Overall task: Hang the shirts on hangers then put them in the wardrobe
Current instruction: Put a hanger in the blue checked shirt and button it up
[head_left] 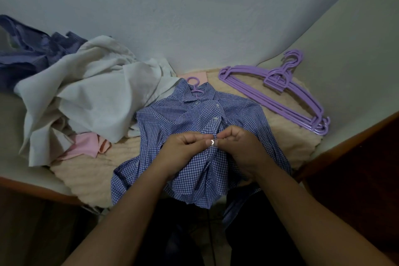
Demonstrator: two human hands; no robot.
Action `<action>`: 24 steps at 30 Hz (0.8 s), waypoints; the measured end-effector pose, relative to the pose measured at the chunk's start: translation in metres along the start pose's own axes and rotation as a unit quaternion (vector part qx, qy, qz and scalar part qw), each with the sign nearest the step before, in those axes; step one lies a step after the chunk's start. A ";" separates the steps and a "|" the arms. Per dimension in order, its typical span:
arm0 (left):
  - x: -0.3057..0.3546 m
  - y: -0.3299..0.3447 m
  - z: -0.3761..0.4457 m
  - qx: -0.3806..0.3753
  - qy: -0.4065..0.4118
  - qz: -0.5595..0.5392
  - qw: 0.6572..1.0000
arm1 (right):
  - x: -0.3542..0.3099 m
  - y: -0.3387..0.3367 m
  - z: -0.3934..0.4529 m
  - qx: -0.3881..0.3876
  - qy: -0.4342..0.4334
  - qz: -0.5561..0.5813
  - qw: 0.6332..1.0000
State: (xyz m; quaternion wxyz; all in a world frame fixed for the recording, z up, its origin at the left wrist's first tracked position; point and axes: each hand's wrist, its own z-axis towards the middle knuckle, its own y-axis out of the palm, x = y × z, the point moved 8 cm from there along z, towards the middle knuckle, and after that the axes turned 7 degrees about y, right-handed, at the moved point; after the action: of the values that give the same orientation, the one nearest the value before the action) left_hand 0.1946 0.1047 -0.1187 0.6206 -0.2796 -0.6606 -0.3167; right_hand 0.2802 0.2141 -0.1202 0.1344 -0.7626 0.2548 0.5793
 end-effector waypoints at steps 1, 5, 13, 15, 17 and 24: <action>-0.001 0.000 0.000 -0.002 -0.007 -0.012 1.000 | 0.000 0.001 0.000 -0.007 0.001 0.010 1.000; -0.008 -0.001 0.001 -0.021 -0.050 -0.036 0.998 | 0.005 0.001 0.002 -0.024 0.025 0.015 0.999; -0.028 -0.015 0.004 -0.047 -0.090 0.068 0.993 | 0.005 -0.016 0.007 0.032 0.017 -0.196 0.980; -0.025 -0.016 0.013 0.000 -0.078 0.027 0.997 | 0.001 -0.016 0.011 0.063 -0.002 -0.209 0.976; -0.024 -0.014 0.023 0.010 -0.072 0.040 0.997 | 0.000 -0.013 0.018 0.061 -0.005 -0.216 0.974; -0.038 -0.025 0.043 -0.014 -0.133 0.181 0.974 | 0.016 -0.018 0.044 0.044 0.048 -0.252 0.966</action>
State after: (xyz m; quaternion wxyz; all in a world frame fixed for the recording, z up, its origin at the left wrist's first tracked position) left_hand 0.1506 0.1229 -0.1601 0.5704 -0.4429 -0.6708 -0.1686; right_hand 0.2567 0.2472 -0.1498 0.2968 -0.8223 0.0855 0.4778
